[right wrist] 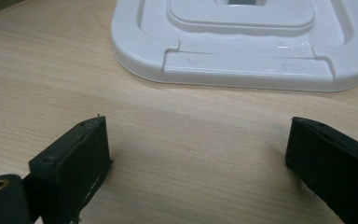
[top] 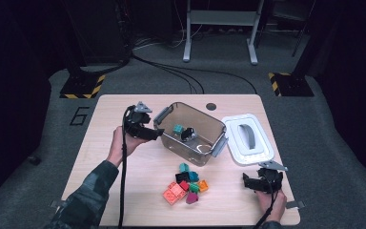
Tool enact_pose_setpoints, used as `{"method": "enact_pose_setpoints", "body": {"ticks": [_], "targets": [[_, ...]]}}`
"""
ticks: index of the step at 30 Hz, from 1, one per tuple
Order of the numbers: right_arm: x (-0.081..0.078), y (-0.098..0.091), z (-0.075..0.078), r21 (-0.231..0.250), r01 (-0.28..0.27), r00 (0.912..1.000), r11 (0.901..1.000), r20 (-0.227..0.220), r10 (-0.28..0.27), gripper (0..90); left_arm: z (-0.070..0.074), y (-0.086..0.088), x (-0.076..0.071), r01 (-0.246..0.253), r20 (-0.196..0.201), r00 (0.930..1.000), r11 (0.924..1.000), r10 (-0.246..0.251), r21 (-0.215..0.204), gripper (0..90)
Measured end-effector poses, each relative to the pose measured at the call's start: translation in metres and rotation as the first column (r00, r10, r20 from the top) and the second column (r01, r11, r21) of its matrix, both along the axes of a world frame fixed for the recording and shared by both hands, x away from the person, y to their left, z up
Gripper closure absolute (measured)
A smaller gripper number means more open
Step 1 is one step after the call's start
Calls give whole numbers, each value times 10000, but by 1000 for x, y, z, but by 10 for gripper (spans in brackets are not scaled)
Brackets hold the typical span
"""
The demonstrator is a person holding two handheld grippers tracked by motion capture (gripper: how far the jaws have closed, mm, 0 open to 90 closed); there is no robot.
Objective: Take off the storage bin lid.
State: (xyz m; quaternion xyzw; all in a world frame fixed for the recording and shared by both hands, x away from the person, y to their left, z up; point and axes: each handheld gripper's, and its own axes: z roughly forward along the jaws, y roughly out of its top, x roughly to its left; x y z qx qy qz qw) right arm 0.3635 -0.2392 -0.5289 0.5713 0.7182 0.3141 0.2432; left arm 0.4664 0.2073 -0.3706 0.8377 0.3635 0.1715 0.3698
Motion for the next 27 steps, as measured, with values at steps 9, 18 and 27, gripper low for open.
{"method": "enact_pose_setpoints", "body": {"ticks": [9,18,27], "targets": [[0,0,0,1,-1,10000,10000,4,1,54,-17,15,-27,-134,-42,9999,9999,134,-91,153],[0,0,0,0,2,10000,10000,1,-2,54,-55,9,-57,10,-549,9985,9998,1,189,136],[0,0,0,-2,22,10000,10000,8,-22,58,-88,-11,-102,277,-1052,9941,9993,-249,257,90]]}}
